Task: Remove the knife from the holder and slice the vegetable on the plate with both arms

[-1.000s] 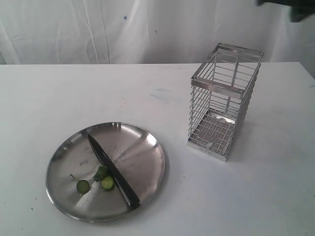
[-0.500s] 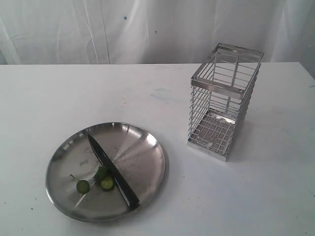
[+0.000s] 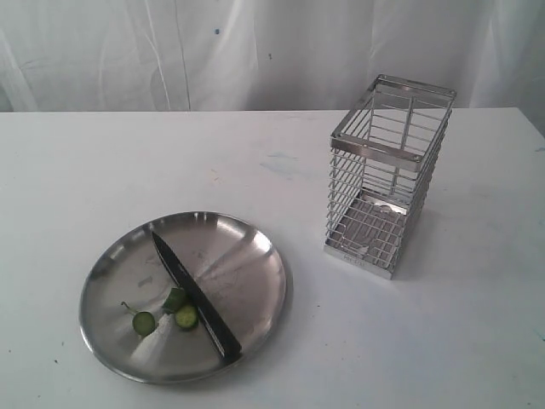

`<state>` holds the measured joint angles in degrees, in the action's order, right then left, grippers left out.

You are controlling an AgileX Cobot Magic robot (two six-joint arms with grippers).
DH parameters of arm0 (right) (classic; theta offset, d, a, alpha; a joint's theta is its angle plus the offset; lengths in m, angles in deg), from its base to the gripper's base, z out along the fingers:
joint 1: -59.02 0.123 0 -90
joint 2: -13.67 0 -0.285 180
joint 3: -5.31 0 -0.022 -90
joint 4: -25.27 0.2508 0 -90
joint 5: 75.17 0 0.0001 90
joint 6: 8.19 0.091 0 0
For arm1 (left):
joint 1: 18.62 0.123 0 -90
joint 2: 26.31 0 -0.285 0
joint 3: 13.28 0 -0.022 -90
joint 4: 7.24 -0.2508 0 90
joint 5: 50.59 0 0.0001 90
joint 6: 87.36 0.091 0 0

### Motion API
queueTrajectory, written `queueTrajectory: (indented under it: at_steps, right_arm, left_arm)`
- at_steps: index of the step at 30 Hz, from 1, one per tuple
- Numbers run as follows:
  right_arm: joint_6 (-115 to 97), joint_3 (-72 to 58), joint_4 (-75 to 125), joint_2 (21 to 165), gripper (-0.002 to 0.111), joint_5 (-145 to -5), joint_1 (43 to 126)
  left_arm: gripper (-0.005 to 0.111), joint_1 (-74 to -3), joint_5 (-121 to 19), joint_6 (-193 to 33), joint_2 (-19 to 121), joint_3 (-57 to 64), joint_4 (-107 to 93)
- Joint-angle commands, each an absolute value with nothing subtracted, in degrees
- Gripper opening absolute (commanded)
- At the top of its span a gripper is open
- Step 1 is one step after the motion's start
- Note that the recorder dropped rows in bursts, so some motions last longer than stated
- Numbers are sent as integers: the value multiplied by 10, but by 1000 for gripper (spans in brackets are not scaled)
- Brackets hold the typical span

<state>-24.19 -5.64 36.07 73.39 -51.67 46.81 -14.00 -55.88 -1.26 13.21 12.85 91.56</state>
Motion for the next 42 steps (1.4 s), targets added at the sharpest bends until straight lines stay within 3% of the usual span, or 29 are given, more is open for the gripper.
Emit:
queueTrajectory:
  at_steps: [1, 9, 16, 26, 38, 42]
  right_arm:
    - [-264, -137, 355, 632, 0, -526, 499]
    - [-262, -226, 355, 503, 0, -581, 499]
    - [-258, -263, 416, 493, 0, -552, 506]
    - [-262, -267, 459, 449, 0, -465, 535]
    - [-320, -269, 413, 305, 0, -625, 535]
    - [-320, -331, 408, 253, 0, -723, 523]
  left_arm:
    - [0, -197, -652, 65, 69, 193, 927]
    - [0, -206, -981, 52, 55, 284, 927]
    - [0, -206, -1121, 54, 55, 301, 927]
    - [0, -206, -1150, 54, 55, 301, 927]
    - [0, -206, -1151, 54, 55, 301, 927]
    - [0, -206, -1153, 54, 55, 301, 927]
